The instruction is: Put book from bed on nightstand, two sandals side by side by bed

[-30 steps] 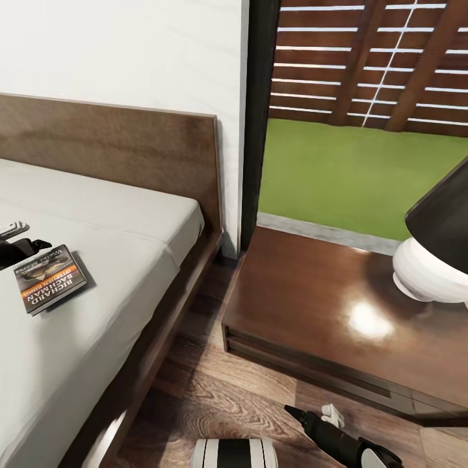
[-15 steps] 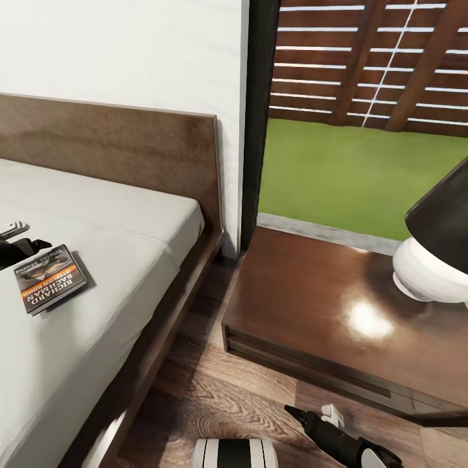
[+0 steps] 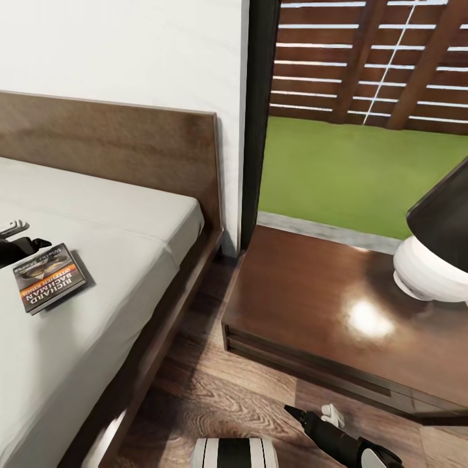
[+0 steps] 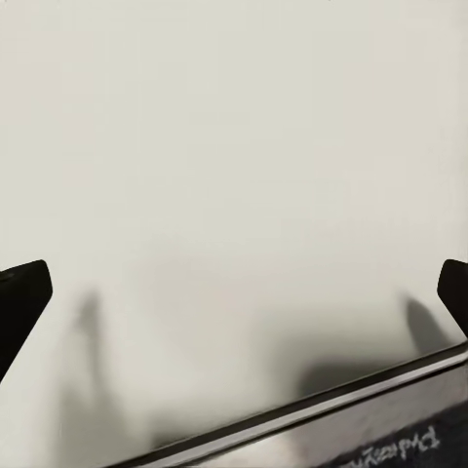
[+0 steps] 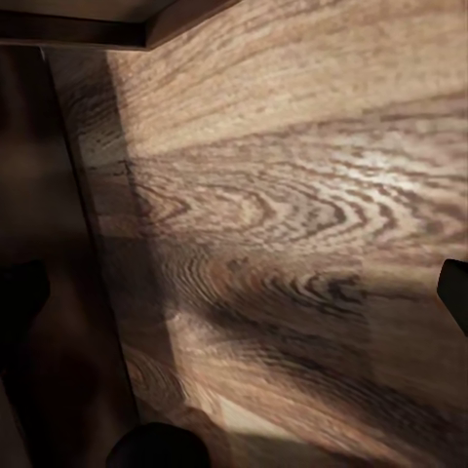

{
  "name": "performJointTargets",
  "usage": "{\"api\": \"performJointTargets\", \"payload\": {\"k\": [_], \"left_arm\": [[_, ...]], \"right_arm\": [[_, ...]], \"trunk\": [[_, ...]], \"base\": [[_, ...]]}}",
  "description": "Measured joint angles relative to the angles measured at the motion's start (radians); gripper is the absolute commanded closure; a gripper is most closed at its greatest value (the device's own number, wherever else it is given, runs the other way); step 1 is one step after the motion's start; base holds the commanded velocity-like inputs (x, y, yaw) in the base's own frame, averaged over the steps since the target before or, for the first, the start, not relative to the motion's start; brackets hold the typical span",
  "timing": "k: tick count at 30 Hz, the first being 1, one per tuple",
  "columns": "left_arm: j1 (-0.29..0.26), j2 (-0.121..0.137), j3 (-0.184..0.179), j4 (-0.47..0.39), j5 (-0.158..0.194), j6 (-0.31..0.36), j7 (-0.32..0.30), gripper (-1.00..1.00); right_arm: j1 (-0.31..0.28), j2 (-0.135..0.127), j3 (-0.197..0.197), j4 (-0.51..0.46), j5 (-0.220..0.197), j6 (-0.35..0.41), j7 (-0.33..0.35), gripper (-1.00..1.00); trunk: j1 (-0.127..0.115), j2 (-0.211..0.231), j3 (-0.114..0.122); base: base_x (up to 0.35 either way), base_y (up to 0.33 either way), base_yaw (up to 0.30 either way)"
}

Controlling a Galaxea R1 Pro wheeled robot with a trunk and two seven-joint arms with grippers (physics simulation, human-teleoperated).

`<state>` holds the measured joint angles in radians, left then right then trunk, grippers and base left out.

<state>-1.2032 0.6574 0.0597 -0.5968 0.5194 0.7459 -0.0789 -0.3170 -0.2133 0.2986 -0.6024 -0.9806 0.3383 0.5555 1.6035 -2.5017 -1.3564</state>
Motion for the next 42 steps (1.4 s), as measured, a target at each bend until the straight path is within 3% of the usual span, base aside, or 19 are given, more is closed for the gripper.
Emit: {"api": "performJointTargets", "payload": {"k": [42], "left_arm": [[0.0,-0.003,-0.002,-0.015,-0.004,-0.001,0.001,-1.0]], "right_arm": [[0.0,0.0,-0.001,0.001,0.0,0.0,0.0,-1.0]], "trunk": [[0.0,0.0,-0.007]], "base": [[0.0,0.0,0.0]]}}
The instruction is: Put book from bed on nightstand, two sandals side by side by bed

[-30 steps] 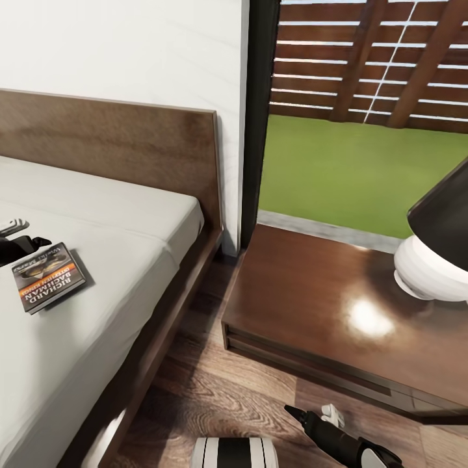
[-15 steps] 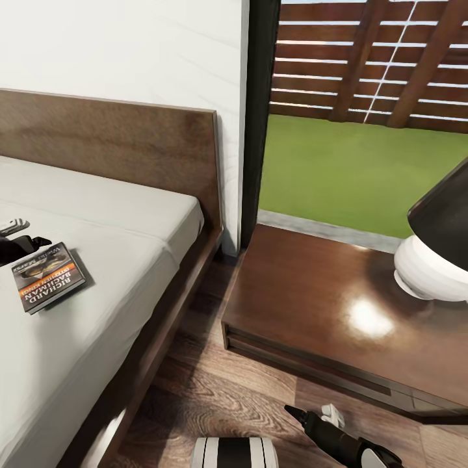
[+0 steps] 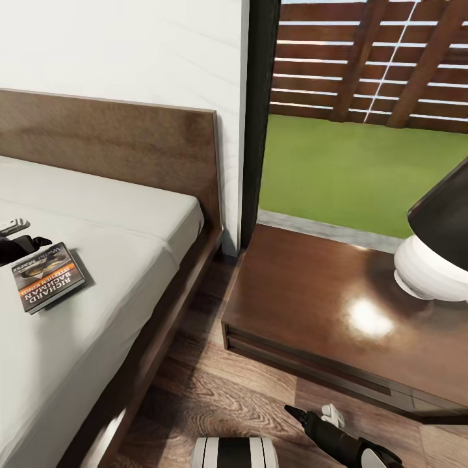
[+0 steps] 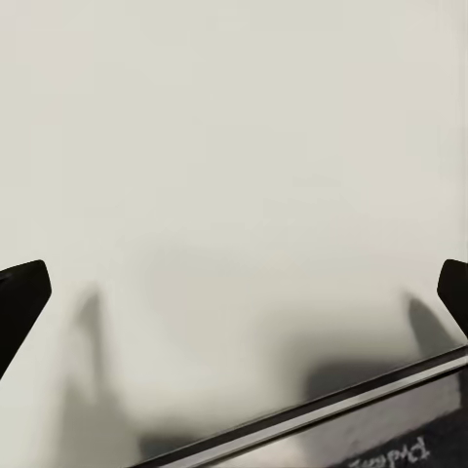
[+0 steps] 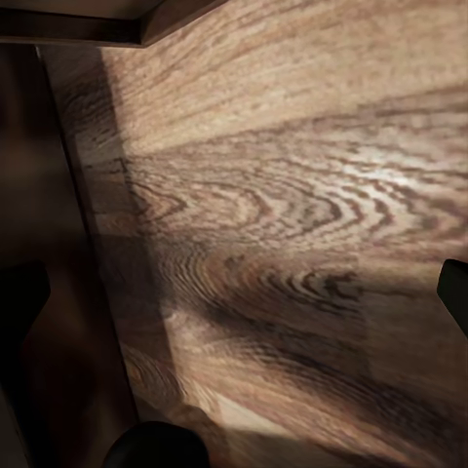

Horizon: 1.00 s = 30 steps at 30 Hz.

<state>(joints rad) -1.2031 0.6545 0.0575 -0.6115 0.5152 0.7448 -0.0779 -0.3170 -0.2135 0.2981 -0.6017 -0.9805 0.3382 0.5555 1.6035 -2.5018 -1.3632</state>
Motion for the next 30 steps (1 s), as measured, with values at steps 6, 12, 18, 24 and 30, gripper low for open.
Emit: {"api": "performJointTargets", "payload": {"k": [6,12,18,24,30], "left_arm": [[0.0,0.0,0.0,0.0,0.0,0.0,0.0,-1.0],[0.0,0.001,0.0,0.001,0.002,0.0,-0.001,-1.0],[0.0,0.001,0.0,0.0,0.014,-0.002,-0.004,-1.0],[0.0,0.001,0.001,0.001,0.018,-0.002,-0.005,-1.0],[0.0,0.001,0.001,0.0,0.021,-0.001,-0.004,-1.0]], "right_arm": [[0.0,0.0,0.0,0.0,0.0,0.0,0.0,-1.0],[0.0,0.0,0.0,0.0,0.0,0.0,0.0,-1.0],[0.0,0.0,0.0,-0.001,0.0,0.0,0.0,-1.0],[0.0,0.0,0.0,-0.001,0.0,0.0,0.0,-1.0],[0.0,0.0,0.0,-0.001,-0.001,0.0,0.0,-1.0]], "trunk": [[0.0,0.0,0.0],[0.0,0.0,0.0],[0.0,0.0,0.0],[0.0,0.0,0.0],[0.0,0.0,0.0]], "base": [[0.0,0.0,0.0],[-0.001,0.0,0.0],[-0.089,-0.061,0.0],[-0.132,-0.099,0.0],[-0.035,-0.026,0.0]]}}
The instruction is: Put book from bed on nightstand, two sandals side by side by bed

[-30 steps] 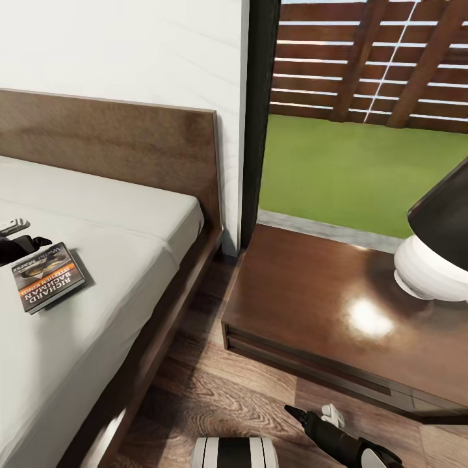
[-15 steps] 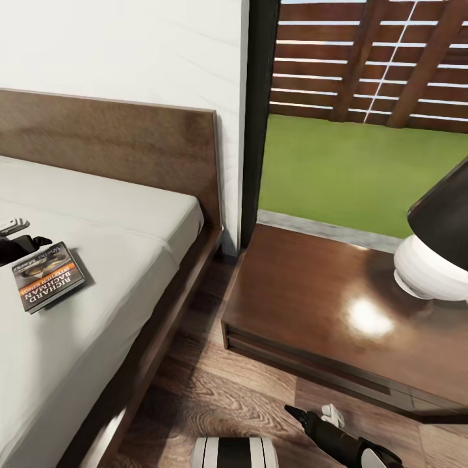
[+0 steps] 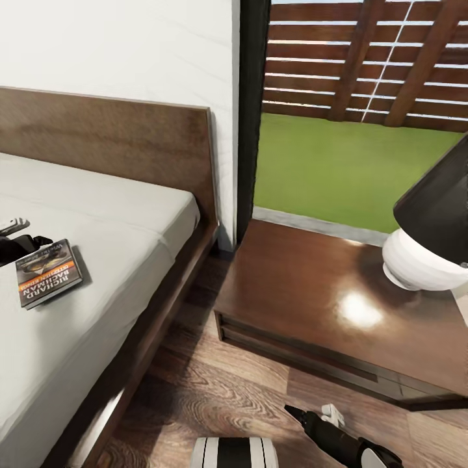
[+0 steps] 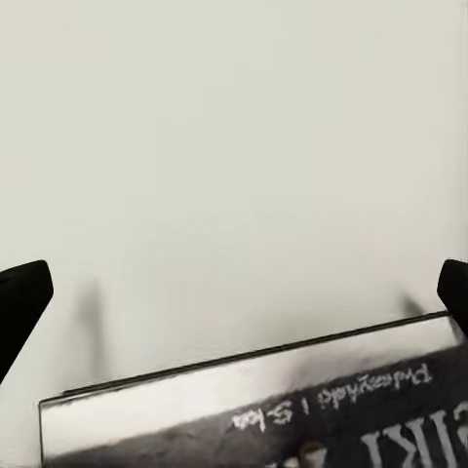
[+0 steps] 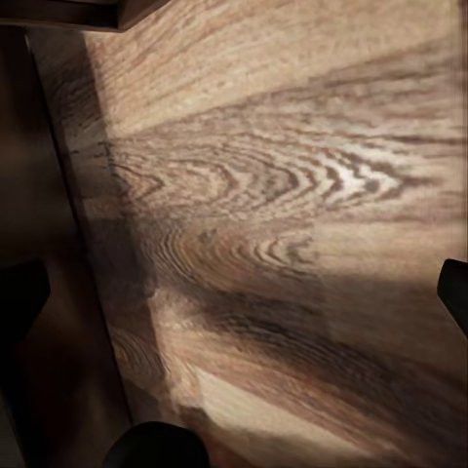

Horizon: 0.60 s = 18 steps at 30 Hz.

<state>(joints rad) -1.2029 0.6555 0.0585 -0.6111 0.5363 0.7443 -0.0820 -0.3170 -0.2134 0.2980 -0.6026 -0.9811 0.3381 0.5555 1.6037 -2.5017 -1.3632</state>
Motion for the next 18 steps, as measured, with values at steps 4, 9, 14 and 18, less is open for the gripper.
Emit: {"api": "performJointTargets", "payload": {"k": [4,9,14,18], "left_arm": [[0.0,0.0,0.0,0.001,-0.001,-0.002,-0.002,-1.0],[0.0,0.0,0.0,0.001,0.0,-0.001,-0.001,-1.0],[0.0,0.0,0.0,0.001,0.0,-0.001,-0.001,-1.0],[0.0,0.0,0.0,0.001,0.0,-0.001,-0.001,-1.0]], "right_arm": [[0.0,0.0,0.0,0.0,0.0,0.0,0.0,-1.0],[0.0,0.0,0.0,0.0,0.0,0.0,0.0,-1.0],[0.0,0.0,0.0,0.0,0.0,0.0,0.0,-1.0],[0.0,0.0,0.0,0.0,0.0,0.0,0.0,-1.0]], "trunk": [[0.0,0.0,0.0],[0.0,0.0,0.0],[0.0,0.0,0.0],[0.0,0.0,0.0]], "base": [[-0.011,-0.008,0.0],[-0.004,-0.003,0.0],[-0.001,-0.001,0.0],[0.0,0.0,0.0]]}}
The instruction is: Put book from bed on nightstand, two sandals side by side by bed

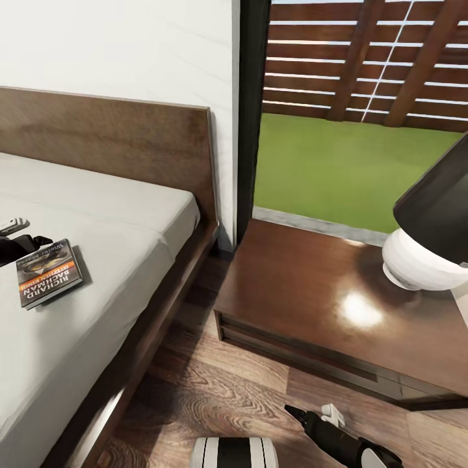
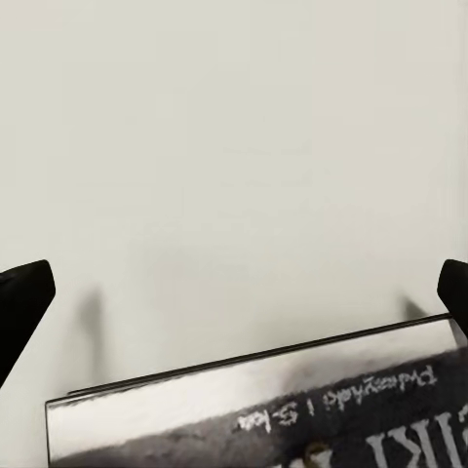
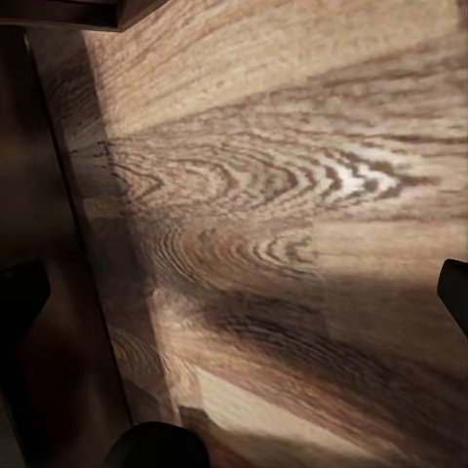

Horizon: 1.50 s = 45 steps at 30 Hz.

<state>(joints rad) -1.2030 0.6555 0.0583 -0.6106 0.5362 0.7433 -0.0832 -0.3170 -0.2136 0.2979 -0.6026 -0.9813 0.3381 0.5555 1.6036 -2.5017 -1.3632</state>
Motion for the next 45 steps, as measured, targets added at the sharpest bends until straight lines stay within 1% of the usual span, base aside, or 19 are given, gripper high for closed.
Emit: {"api": "performJointTargets", "payload": {"k": [21,34,45], "left_arm": [[0.0,0.0,-0.001,0.0,-0.002,0.0,0.0,-1.0],[0.0,0.001,-0.001,0.001,0.005,0.001,0.0,-1.0],[0.0,0.001,0.001,0.001,0.005,0.002,-0.002,-1.0]], "right_arm": [[0.0,0.001,0.0,0.0,0.0,-0.001,0.0,-1.0],[0.0,0.001,0.0,0.0,0.001,-0.001,0.0,-1.0],[0.0,0.0,0.0,0.0,0.0,-0.001,0.0,-1.0]], "trunk": [[0.0,0.0,0.0],[0.0,0.0,0.0],[0.0,0.0,0.0]], "base": [[-0.001,0.0,0.0],[-0.081,0.0,0.0],[-0.017,0.0,0.0]]}}
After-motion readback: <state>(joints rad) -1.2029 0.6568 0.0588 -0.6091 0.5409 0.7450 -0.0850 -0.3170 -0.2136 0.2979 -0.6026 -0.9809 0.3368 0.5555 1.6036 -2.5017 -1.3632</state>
